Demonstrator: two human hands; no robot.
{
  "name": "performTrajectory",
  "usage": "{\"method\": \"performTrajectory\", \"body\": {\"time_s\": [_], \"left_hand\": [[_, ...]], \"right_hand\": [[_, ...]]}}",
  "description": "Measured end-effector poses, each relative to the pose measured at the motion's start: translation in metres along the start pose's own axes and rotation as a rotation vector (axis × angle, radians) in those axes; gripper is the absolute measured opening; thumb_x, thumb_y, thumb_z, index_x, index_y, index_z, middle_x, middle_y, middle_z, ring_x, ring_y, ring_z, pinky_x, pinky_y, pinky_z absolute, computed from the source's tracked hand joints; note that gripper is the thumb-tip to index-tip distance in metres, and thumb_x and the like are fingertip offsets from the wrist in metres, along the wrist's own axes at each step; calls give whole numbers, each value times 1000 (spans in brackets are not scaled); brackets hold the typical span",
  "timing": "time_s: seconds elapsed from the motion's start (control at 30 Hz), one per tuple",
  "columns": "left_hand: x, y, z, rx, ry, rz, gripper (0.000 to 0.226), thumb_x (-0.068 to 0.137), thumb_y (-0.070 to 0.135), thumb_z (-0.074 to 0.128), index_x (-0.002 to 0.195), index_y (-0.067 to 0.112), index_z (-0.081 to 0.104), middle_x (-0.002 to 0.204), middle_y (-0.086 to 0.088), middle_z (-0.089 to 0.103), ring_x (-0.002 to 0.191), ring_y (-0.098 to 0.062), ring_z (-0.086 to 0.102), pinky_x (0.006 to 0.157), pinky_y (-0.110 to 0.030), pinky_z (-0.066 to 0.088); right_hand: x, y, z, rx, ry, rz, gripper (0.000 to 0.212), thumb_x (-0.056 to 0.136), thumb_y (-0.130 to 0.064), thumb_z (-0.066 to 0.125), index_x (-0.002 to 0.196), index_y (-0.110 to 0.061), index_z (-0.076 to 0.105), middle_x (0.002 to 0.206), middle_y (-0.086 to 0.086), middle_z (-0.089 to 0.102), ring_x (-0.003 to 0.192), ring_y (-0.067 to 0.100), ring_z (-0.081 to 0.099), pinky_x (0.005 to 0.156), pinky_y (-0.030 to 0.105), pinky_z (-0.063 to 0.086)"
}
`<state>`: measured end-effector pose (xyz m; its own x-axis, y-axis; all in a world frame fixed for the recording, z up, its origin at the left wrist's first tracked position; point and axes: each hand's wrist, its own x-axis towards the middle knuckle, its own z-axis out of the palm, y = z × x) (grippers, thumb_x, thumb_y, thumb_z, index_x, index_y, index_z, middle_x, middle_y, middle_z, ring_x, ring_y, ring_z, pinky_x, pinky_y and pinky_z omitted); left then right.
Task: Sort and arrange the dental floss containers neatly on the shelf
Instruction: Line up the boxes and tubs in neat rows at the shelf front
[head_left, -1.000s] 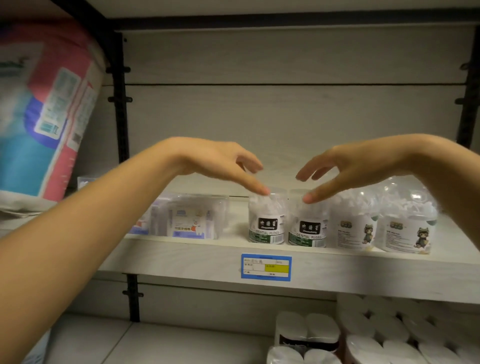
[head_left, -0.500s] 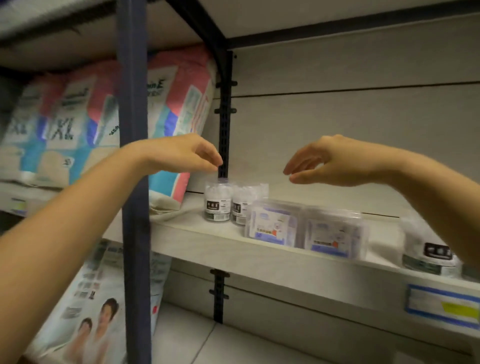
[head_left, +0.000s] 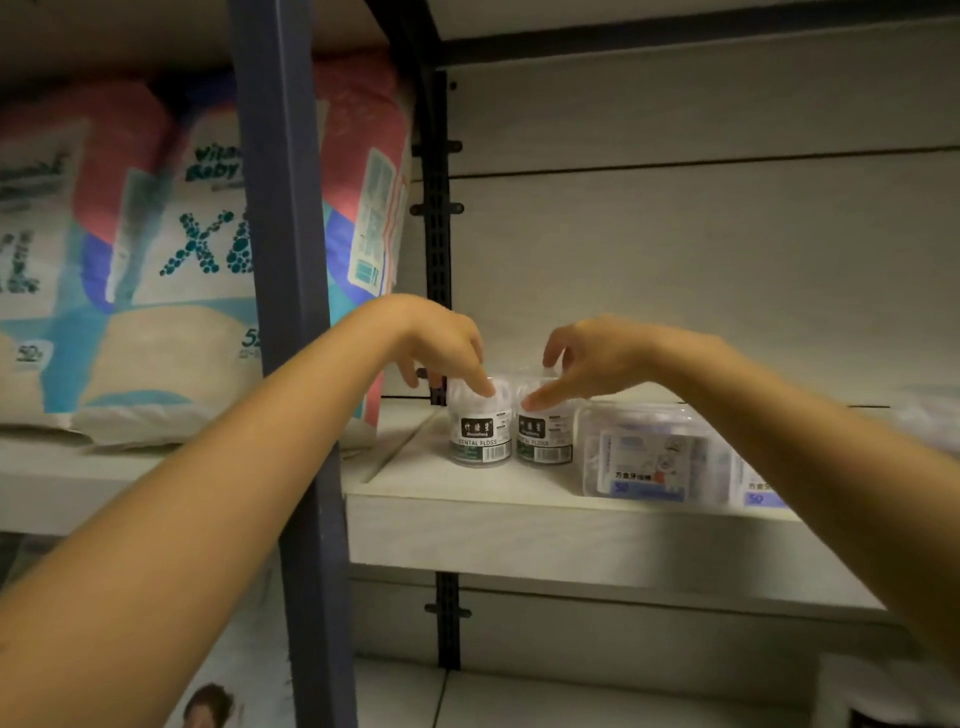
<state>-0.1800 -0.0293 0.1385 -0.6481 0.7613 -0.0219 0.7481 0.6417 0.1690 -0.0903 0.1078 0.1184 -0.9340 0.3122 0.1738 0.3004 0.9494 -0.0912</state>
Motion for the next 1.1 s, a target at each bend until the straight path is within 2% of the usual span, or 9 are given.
{"method": "performTrajectory", "body": {"time_s": [0.1,0.23,0.3,0.43,0.5,0.6,0.7,0.87,1.1], "left_hand": [[4,1,-1,-32,-16,4,54,85,37,64,127,5,51,124,-13,54,108,-29,58,91,-41,51],[8,2,-1,-57,-1,21,46,82,35,67,111,0,58,106,-15,58,86,-27,60,74,-32,56],[8,1,-3,-68,23,25,43,81,35,68,106,1,57,105,-15,58,84,-27,61,72,-32,57],[0,4,-22,-64,170,70,47,78,40,69,104,2,58,106,-15,61,85,-26,65,77,-35,58],[-7,16,-34,-73,283,94,54,77,44,68,109,2,57,107,-14,62,84,-25,66,73,-34,57],[-15,45,-47,-105,425,143,64,72,52,69,114,5,58,105,-11,64,80,-21,67,73,-34,57],[-16,83,-48,-178,504,213,58,67,52,72,108,11,64,101,-8,66,78,-20,68,79,-36,56],[-6,159,-31,-249,507,291,53,67,47,74,106,12,65,96,-4,65,78,-18,67,70,-30,56],[21,246,1,-371,461,273,46,68,41,74,99,8,68,101,-8,66,84,-21,69,76,-32,59]], "right_hand": [[4,-2,1,-1,16,25,67,71,-57,65,120,-12,57,113,8,66,88,19,64,78,29,51],[3,-3,-4,75,-5,15,58,76,-43,69,122,-10,57,117,7,63,91,18,59,74,25,48],[0,-4,-10,117,-5,-1,57,78,-38,68,125,-10,54,120,8,61,94,19,58,74,23,48],[-16,2,-35,217,63,-34,58,79,-34,67,131,-15,48,122,4,56,92,15,57,69,18,47],[-32,11,-55,263,138,-48,57,79,-31,67,131,-19,47,117,-1,53,85,8,54,66,16,43],[-66,31,-82,322,237,-46,54,80,-26,66,130,-23,48,110,-8,52,86,4,53,66,16,44],[-100,64,-103,328,306,-11,53,80,-24,66,130,-25,49,107,-12,52,88,3,56,66,17,45],[-147,134,-119,301,345,47,54,78,-22,67,129,-26,50,107,-13,54,89,2,56,64,16,45],[-169,230,-129,292,235,39,56,77,-22,69,129,-28,49,118,-9,52,93,2,55,67,15,42]]}}
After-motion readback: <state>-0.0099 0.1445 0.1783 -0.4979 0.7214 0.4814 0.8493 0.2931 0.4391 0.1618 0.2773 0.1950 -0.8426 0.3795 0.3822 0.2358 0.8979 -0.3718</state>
